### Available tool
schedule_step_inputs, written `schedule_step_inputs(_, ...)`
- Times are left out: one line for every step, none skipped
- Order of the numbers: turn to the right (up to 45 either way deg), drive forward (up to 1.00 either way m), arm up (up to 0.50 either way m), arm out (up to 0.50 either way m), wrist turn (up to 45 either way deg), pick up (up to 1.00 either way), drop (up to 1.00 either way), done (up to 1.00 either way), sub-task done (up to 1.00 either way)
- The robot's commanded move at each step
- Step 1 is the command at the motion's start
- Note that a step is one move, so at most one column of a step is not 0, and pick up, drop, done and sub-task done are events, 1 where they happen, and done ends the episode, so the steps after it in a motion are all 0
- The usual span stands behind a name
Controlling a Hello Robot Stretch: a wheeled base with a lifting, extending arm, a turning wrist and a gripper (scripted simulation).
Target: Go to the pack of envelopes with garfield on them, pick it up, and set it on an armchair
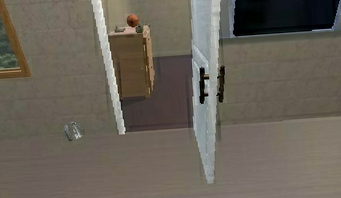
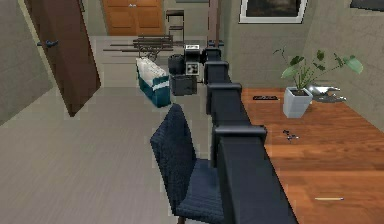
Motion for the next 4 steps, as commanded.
schedule_step_inputs(0.0,0.0,0.0,0.0,-45.0,0.0,0.0,0.0,0.0)
schedule_step_inputs(0.0,0.0,0.0,0.0,-45.0,0.0,0.0,0.0,0.0)
schedule_step_inputs(0.0,0.0,0.0,0.0,-24.0,0.0,0.0,0.0,0.0)
schedule_step_inputs(0.0,0.0,0.0,-0.36,0.0,0.0,0.0,0.0,0.0)
